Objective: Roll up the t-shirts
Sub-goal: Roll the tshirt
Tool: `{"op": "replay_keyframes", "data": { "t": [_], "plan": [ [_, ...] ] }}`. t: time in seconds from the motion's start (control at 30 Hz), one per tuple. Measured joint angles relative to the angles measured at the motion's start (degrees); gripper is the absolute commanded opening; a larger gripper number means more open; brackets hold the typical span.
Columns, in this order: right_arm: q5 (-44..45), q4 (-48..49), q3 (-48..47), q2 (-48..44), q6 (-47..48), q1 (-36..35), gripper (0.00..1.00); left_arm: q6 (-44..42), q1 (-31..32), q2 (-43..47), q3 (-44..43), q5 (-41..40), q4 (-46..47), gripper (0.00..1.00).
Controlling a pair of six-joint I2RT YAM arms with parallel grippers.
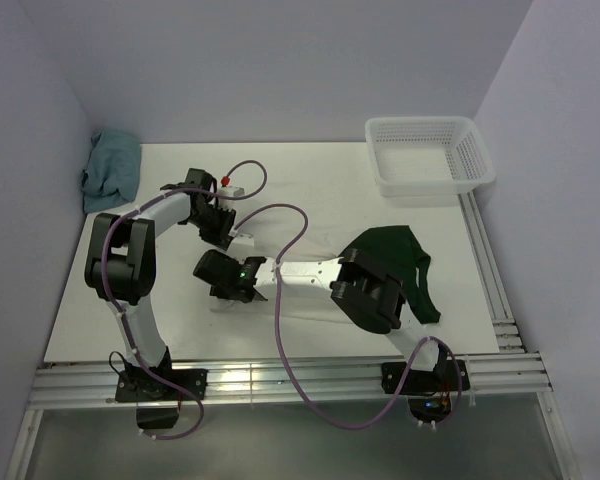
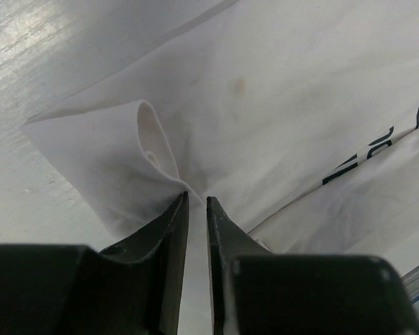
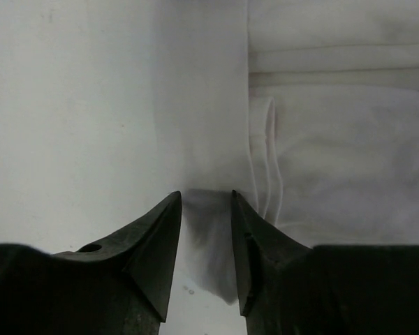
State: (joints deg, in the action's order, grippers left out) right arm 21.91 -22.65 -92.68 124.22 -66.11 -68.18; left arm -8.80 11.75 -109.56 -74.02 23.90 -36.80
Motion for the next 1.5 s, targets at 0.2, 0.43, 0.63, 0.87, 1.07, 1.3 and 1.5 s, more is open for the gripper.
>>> {"op": "replay_keyframes", "data": {
  "t": [0.2, 0.43, 0.63, 0.87, 1.07, 1.3, 1.5],
  "plan": [
    [1.22, -5.35, -2.23, 0.28, -0.28, -1.49, 0.54, -0.11, 0.13, 0.00, -0.35, -0.26, -0.39, 0.23],
    [1.55, -6.29, -4.59, 2.62, -0.24, -2.97, 0.59, -0.13, 0.15, 0.00, -0.98, -0.28, -0.74, 0.24],
    [1.46, -8.44, -7.45, 4.04, -0.02, -3.06, 0.62, -0.11, 0.31, -0.02, -1.84, -0.28, -0.81, 0.25],
    [1.36, -12.90, -13.79, 7.74, 0.61, -3.06, 0.62, -0.15, 0.42, -0.02, -2.38, -0.24, -1.40, 0.33],
    [1.25, -14.40, -14.03, 7.93, 0.28, -3.02, 0.41, -0.20, 0.42, -0.02, -5.05, 0.28, -2.12, 0.49],
    [1.16, -13.97, -12.41, 7.48, -0.52, -2.82, 0.35, 0.26, 0.00, 0.39, -9.77, 2.60, -3.56, 0.61],
    [0.66, -4.33, -2.99, 3.02, -1.68, -2.60, 0.34, 0.59, -3.58, 1.11, -13.73, 6.10, -5.31, 0.65]
  ]
}}
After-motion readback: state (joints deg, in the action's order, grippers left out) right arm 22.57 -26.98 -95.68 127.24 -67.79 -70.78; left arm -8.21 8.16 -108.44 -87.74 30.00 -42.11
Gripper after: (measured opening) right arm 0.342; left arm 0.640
